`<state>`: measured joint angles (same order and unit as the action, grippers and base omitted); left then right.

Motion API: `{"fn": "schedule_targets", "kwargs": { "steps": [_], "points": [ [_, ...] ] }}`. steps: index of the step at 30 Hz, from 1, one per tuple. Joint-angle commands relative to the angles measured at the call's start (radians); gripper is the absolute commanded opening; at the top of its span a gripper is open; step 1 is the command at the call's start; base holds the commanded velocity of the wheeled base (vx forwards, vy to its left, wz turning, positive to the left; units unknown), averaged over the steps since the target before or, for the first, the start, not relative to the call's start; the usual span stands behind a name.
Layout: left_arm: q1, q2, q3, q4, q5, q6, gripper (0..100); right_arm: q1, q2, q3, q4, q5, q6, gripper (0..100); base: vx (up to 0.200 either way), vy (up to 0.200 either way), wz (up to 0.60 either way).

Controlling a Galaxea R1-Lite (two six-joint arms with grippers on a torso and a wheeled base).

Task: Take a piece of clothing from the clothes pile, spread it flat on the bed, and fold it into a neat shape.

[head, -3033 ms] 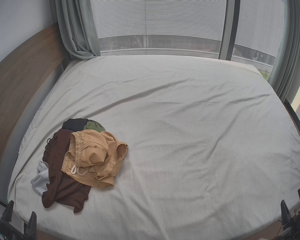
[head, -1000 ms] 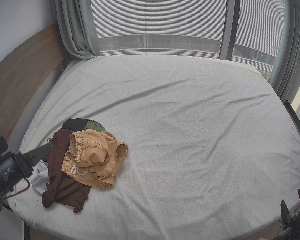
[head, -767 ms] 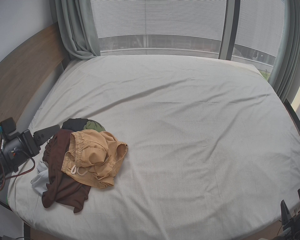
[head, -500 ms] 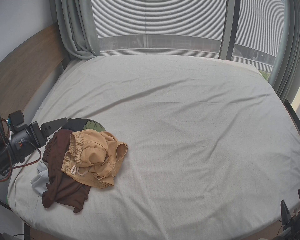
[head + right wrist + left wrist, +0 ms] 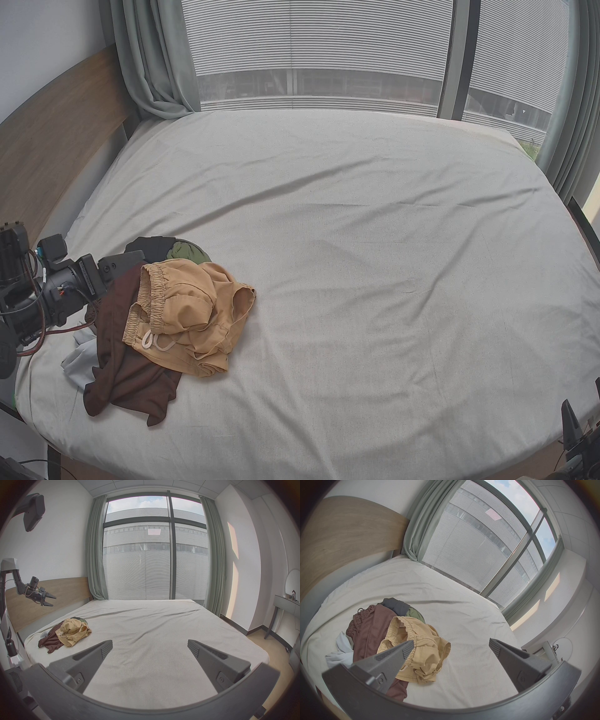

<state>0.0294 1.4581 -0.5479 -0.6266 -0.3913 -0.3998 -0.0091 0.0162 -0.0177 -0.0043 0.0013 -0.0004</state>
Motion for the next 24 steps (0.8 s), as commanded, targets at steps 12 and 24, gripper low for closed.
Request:
{"fn": "schedule_targets", "kwargs": {
  "steps": [12, 24],
  "points": [
    [0.009, 0.215, 0.003, -0.14, -0.001, -0.051, 100, 0.0, -0.009, 0.018, 0.0, 0.0, 0.0, 100, 0.0, 0.0, 0.0],
    [0.064, 0.329, 0.017, -0.248, -0.047, -0.051, 100, 0.0, -0.009, 0.018, 0.0, 0.0, 0.0, 100, 0.0, 0.0, 0.0]
  ]
}}
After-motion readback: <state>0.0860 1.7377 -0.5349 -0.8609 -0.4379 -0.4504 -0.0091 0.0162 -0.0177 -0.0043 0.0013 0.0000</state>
